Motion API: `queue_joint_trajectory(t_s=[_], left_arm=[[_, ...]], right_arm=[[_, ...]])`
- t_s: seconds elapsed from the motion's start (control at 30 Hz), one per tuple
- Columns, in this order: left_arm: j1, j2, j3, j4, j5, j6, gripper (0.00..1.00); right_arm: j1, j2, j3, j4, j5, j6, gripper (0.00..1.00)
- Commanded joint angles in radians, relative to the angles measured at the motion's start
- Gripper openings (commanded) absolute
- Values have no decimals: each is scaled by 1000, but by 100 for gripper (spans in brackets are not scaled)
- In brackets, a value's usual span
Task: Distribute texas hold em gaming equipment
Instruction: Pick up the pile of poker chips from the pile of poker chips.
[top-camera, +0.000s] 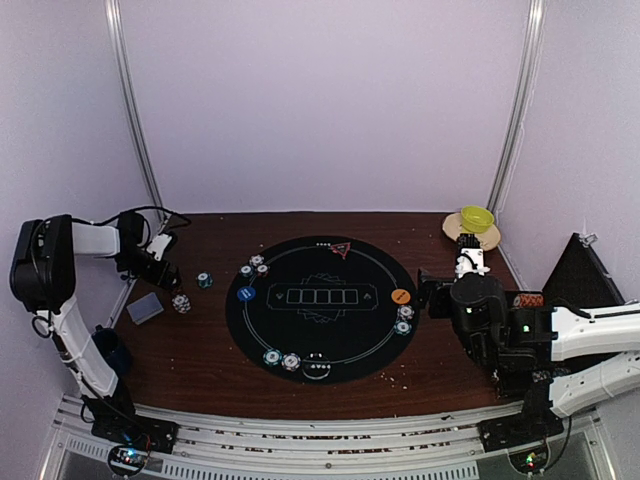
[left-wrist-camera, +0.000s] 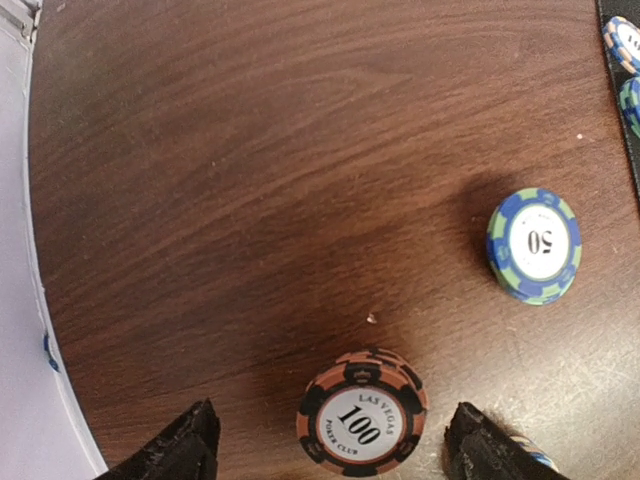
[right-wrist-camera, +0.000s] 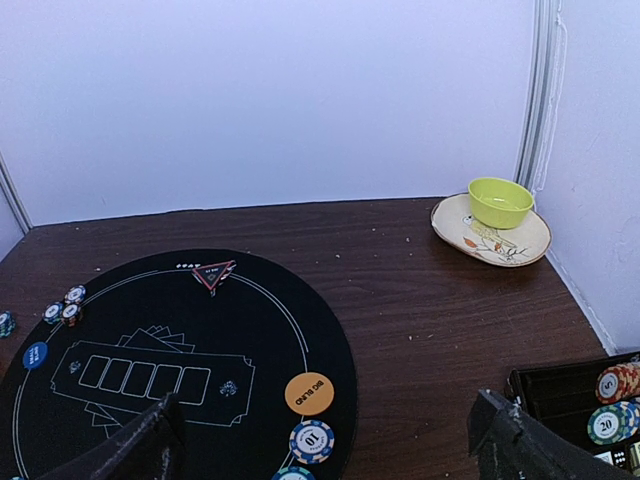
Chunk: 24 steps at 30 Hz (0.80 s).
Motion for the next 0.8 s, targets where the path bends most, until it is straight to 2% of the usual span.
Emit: queue_joint_trajectory(t_s=[0.0,0.5,0.77], left_arm=[[15,27,-8,31,25,11,80],[15,41,-18,58,36,-1,61],[15,36,-23,55,49,4,57]], right_arm=[[5,-13,22,-19,0,-10,100],[7,-11,24,-21,-1,-9,100],[7,-11,25,-20,-1,-9,100]])
